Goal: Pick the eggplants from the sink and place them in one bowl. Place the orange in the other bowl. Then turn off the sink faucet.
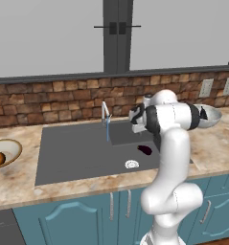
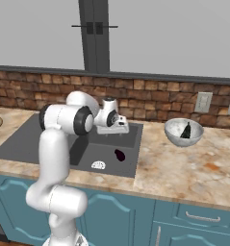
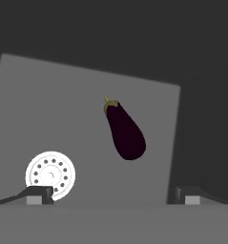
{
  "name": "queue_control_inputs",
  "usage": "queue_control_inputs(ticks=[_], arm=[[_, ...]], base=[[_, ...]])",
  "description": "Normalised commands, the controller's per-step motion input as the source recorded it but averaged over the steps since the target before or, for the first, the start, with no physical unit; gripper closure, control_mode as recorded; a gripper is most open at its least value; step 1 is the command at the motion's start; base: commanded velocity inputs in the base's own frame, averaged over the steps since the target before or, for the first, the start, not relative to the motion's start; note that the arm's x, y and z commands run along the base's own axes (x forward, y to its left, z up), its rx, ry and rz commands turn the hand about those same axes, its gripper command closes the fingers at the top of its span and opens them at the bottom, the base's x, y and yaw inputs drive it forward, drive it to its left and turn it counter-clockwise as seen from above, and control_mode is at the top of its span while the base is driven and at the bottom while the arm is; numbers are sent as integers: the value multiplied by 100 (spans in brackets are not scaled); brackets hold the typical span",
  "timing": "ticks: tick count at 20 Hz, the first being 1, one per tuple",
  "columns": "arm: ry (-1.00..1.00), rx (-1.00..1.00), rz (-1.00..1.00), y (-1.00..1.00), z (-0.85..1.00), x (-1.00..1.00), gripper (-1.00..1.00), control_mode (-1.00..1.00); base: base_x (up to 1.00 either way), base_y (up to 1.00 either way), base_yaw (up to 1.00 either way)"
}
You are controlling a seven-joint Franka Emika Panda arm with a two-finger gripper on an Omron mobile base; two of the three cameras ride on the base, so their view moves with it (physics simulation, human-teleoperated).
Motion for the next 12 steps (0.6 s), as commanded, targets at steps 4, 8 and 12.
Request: queue_control_inputs(ticks=[4, 8, 12], arm=[[3, 0, 2, -10, -38, 32, -100, -100], [5, 0, 2, -5, -40, 33, -100, -100], [7, 0, 2, -4, -41, 19, -100, -100]], base=[[0, 0, 0], [0, 0, 0], [0, 0, 0]])
